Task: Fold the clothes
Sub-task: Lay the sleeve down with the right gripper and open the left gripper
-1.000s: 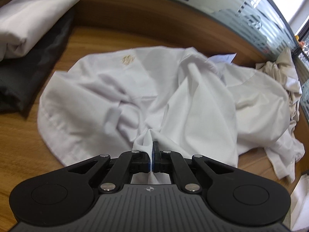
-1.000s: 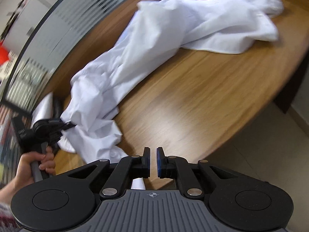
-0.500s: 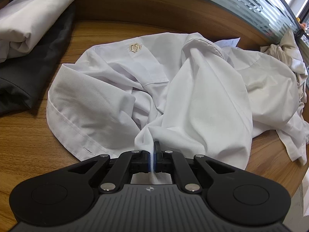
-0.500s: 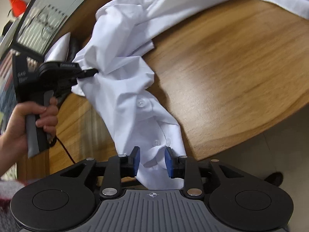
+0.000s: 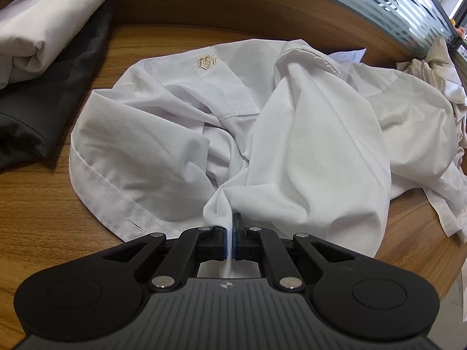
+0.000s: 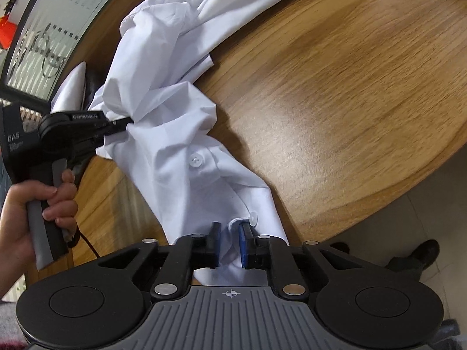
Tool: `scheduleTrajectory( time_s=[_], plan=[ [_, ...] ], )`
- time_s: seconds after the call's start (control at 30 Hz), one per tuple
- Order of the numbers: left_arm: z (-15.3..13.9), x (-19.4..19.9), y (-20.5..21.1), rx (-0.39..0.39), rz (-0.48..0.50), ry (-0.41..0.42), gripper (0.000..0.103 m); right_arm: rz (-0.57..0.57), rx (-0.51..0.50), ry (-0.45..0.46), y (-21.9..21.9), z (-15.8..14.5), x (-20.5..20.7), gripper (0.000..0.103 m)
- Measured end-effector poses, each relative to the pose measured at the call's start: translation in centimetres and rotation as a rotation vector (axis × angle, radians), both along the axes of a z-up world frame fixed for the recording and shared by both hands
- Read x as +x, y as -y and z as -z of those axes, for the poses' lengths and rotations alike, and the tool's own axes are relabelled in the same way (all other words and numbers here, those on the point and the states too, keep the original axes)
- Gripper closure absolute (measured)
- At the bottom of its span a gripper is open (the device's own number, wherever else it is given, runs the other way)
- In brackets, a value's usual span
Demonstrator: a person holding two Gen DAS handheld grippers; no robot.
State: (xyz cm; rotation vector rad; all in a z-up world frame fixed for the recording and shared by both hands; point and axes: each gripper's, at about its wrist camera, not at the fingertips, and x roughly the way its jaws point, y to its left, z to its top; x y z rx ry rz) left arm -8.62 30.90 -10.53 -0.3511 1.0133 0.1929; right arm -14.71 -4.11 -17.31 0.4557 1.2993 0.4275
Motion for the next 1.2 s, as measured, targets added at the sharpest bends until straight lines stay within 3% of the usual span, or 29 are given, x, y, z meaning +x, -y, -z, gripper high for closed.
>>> scheduleTrajectory(
  time_s=[0.33,0.57,0.8,0.97,1.03,1.1,1.2],
  plan=[
    [-0.7,-0.5,-0.6,0.067,-0.109,0.049,0.102,0.127,0.074,0.1,5.3,-4.8,1.0,0.101],
    [-1.3,-0.5,-1.2,0.042,-0.155,0.071,0.102,0.197,0.162,0.116,11.3,-7.7,0.7,0.101],
    [-2.0,-1.2,-2.2,0.034,-0.16,0.07,0.101,0.123,0.169,0.097,9.8,-7.9,1.8,0.1],
    [-2.9,-1.7,-2.9,0.062,-0.101,0.05,0.098,0.007,0.055,0.111,8.9,-8.4,1.9,0.096],
    [-3.3,-2.1,-3.0,0.054,-0.068,0.033,0.087,0.0,0.033,0.126,9.2,-9.0,2.1,0.095],
    [-3.9,-2.7,-2.9,0.034,-0.032,0.034,0.06,0.004,0.004,0.144,9.7,-9.5,2.5,0.085],
    [-5.5,-3.8,-2.2,0.034,0.001,0.071,0.037,0.02,-0.038,0.18,10.8,-10.3,3.4,0.078]
  ],
)
